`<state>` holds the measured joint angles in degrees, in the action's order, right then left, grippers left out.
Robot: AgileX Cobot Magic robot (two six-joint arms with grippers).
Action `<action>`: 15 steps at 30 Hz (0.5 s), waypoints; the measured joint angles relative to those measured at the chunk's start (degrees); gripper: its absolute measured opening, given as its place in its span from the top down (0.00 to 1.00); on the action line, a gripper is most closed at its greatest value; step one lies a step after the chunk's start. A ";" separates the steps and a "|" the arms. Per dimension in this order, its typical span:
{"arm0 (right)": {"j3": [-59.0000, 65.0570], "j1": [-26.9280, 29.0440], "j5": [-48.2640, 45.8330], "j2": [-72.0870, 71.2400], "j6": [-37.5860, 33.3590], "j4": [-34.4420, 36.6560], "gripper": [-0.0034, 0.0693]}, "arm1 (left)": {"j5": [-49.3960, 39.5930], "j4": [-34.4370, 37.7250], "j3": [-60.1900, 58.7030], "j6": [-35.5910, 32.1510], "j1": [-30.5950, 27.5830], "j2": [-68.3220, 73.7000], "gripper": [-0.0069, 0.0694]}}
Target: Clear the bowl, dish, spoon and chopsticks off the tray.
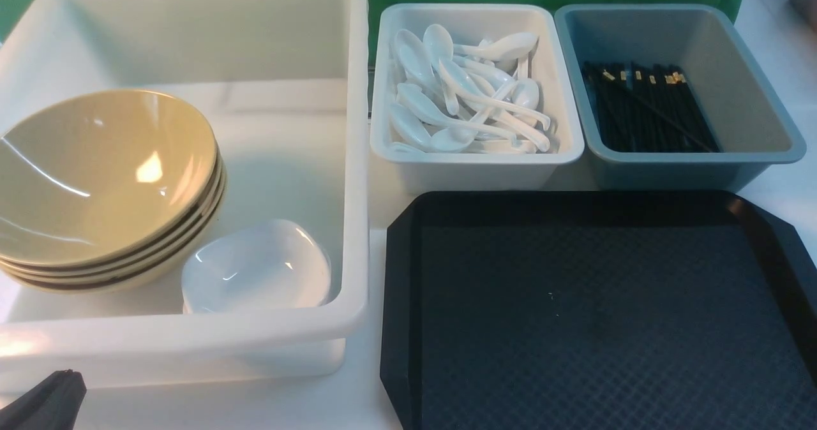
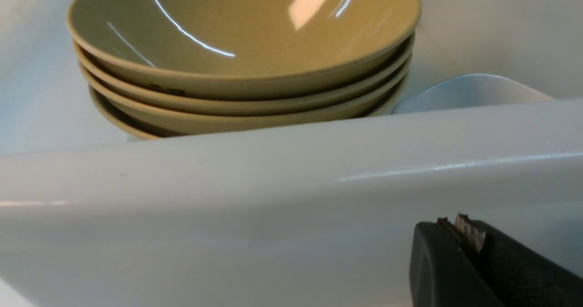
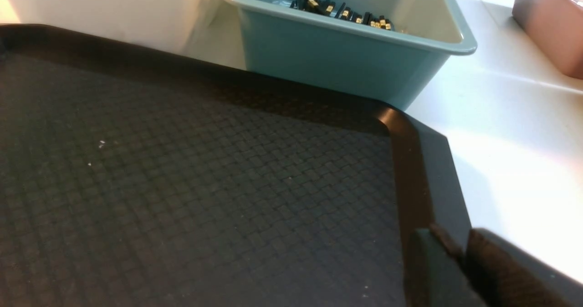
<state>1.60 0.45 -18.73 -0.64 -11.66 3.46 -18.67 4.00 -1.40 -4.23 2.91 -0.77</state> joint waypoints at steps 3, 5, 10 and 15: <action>0.00 0.00 0.00 0.00 0.00 0.00 0.76 | 0.00 0.00 0.00 0.00 0.00 0.00 0.92; 0.00 0.00 0.00 0.00 0.00 0.00 0.75 | 0.00 0.00 0.00 0.00 0.00 0.00 0.92; 0.00 0.00 0.00 0.00 0.00 0.00 0.75 | 0.00 0.00 0.00 0.00 0.00 0.00 0.92; 0.00 0.00 0.00 0.00 0.00 0.00 0.74 | 0.00 0.00 0.00 0.00 0.00 0.00 0.92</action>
<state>1.60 0.45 -18.73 -0.64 -11.66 3.46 -18.67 4.00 -1.40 -4.23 2.91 -0.77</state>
